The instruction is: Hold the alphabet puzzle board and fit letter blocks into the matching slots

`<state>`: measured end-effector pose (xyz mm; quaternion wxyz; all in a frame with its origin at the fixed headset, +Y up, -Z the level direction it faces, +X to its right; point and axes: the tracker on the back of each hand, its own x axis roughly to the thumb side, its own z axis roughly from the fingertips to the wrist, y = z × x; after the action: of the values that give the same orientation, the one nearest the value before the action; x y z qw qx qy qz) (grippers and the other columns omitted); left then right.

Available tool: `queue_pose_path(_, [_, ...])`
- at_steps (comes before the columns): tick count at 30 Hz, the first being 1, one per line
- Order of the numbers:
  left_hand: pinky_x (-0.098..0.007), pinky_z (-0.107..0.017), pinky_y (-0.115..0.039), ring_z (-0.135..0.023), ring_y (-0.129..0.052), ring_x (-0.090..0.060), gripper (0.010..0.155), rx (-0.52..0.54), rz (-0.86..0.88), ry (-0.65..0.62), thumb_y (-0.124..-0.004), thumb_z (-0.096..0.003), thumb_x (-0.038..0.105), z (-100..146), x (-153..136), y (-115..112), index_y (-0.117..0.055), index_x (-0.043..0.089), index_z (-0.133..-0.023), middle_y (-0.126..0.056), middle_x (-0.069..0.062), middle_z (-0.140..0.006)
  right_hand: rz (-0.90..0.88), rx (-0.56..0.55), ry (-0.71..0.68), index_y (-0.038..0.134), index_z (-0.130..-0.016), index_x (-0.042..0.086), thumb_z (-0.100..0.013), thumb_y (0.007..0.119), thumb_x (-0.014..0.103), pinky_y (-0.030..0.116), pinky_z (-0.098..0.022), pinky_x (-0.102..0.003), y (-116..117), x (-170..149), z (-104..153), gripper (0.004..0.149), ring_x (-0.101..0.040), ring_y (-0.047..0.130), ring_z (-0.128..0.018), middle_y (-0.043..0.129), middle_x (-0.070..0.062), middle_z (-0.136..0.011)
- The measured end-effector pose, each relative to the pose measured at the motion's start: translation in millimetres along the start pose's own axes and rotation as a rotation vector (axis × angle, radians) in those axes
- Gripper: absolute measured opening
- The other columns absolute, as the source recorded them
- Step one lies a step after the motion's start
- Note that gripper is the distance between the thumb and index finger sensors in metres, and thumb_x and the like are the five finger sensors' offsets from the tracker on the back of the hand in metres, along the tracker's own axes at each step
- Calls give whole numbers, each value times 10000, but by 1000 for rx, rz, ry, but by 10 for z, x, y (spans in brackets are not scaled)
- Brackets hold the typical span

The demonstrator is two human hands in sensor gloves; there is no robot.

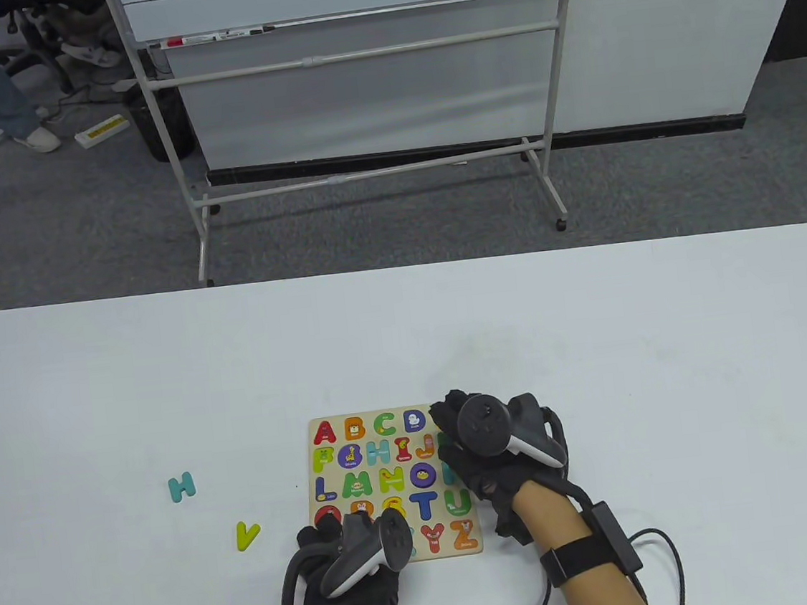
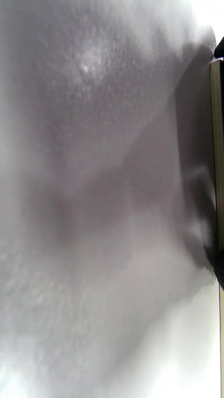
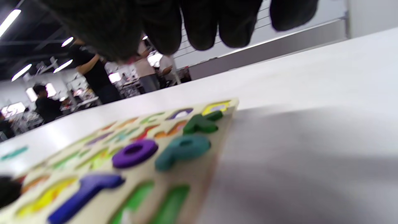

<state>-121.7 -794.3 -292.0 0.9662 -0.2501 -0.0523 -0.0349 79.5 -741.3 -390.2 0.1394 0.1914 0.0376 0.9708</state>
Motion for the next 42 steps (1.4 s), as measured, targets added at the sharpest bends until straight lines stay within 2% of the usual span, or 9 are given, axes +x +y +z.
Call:
queue_pose_path(10, [-752,-617,-516,-890,-350,-780,794,-2,-6,1,-508,-511,460,-2,4,4,-203,-33,-1053,-234,-493,-1010,122,186,-195,322,-1133,288,-479,592,525,300,-767,-581,262,120,590,746,-332,241,-1135,261,-63,-1205])
queue_pose_path(13, [-752,-615,-519,-888,-353,-781,794,-2,-7,0,-509,-511,460,-2,5,5,-205,-34,-1053,-236,-494,-1009,157,246,-239,263,-1132,291,-480,539,541,235,-762,-576,381,166,706,751,-326,132,-1120,190,-51,-1203])
queue_pose_path(17, [-750,-615,-523,-890,-356,-779,793,-1,-9,1,-508,-510,461,-2,7,4,-205,-32,-1053,-236,-493,-1011,200,322,-298,156,-1112,315,-485,491,543,214,-762,-578,549,172,835,747,-327,91,-1115,126,-48,-1197])
queue_pose_path(20, [-751,-615,-525,-890,-356,-780,793,-2,-11,0,-508,-510,461,-3,8,6,-206,-31,-1053,-238,-493,-1010,210,353,-310,95,-1105,306,-490,448,558,191,-763,-585,635,150,877,752,-336,31,-1107,37,-43,-1184])
queue_pose_path(22, [-750,-615,-525,-890,-357,-780,794,-2,-11,1,-508,-510,462,-3,9,5,-206,-32,-1053,-238,-493,-1011,235,415,-313,-1,-1087,300,-497,402,572,174,-763,-599,693,157,888,764,-348,-11,-1098,-36,-47,-1168])
queue_pose_path(24, [-750,-615,-524,-892,-355,-778,794,0,-7,2,-509,-510,464,-1,7,4,-207,-29,-1054,-238,-491,-1012,264,485,-296,9,-1077,303,-483,332,601,152,-761,-615,780,141,879,739,-344,-63,-1092,-112,-54,-1150])
queue_pose_path(25, [-749,-617,-521,-893,-354,-777,793,2,-5,2,-509,-511,463,0,6,3,-207,-28,-1055,-237,-489,-1013,270,518,-292,-94,-1067,299,-479,306,606,109,-749,-617,811,142,881,774,-344,-119,-1068,-157,-47,-1131])
queue_pose_path(32, [-748,-621,-516,-900,-350,-770,793,4,-1,5,-510,-512,468,2,2,0,-206,-21,-1058,-235,-484,-1017,378,552,-277,-234,-989,258,-455,248,656,37,-726,-628,895,174,912,821,-358,-231,-1015,-284,-69,-1066])
queue_pose_path(42, [-744,-630,-499,-919,-330,-755,813,15,20,3,-519,-513,498,16,-27,-8,-204,-3,-1070,-224,-461,-1035,374,567,-272,-262,-976,256,-449,235,686,14,-715,-632,887,180,916,842,-360,-261,-999,-313,-67,-1050])
